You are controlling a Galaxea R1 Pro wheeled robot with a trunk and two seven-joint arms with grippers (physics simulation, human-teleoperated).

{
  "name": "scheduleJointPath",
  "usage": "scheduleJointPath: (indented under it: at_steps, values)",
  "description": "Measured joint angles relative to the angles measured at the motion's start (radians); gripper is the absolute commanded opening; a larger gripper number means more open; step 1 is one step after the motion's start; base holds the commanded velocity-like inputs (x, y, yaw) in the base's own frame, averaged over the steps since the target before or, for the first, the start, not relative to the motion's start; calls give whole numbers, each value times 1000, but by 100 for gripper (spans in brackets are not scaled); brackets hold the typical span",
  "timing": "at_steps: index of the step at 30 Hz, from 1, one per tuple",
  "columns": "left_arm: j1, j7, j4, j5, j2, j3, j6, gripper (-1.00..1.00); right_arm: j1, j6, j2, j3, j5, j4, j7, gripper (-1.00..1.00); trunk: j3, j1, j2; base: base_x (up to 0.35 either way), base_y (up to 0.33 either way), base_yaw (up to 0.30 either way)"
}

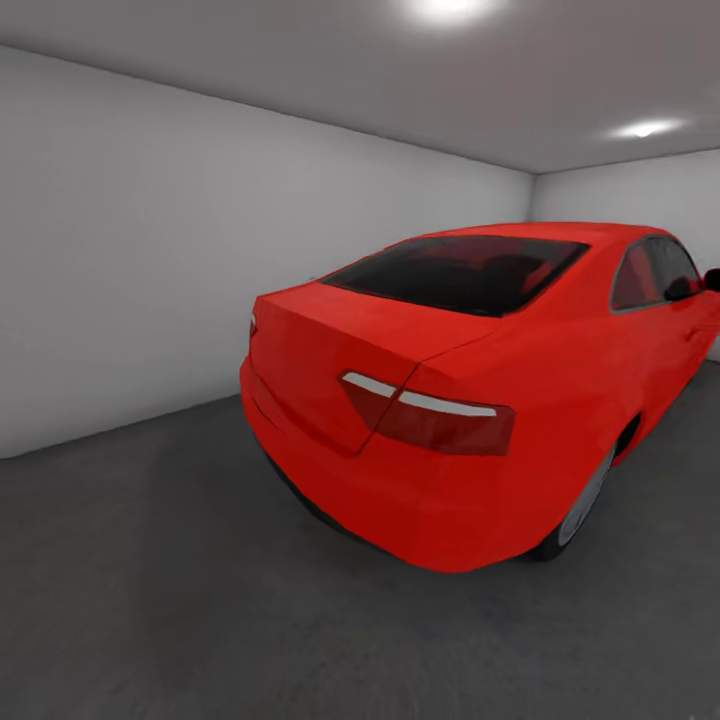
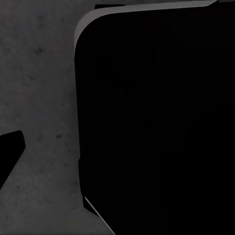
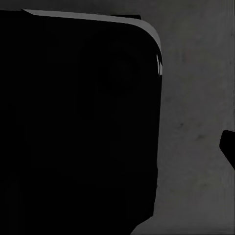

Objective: Move the two storage containers from the living room to the garage. In the garage, place one container on the floor and stack the other container on top of it (either order is fine).

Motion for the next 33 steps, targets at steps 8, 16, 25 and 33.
scheduleJointPath:
  at_steps: [8, 16, 25, 33]
  values:
    - [0, 0, 0, 0, 0, 0, 0, 100, 0, 0, 0, 0, 0, 0, 0, 100, 0, 0, 0, 0, 0, -279]
    - [0, 0, 0, 0, 0, 0, 0, 100, 0, 0, 0, 0, 0, 0, 0, 100, 0, 0, 0, 0, 0, -279]
    - [0, 0, 0, 0, 0, 0, 0, 100, 0, 0, 0, 0, 0, 0, 0, 100, 0, 0, 0, 0, 0, -279]
    - [0, 0, 0, 0, 0, 0, 0, 100, 0, 0, 0, 0, 0, 0, 0, 100, 0, 0, 0, 0, 0, -279]
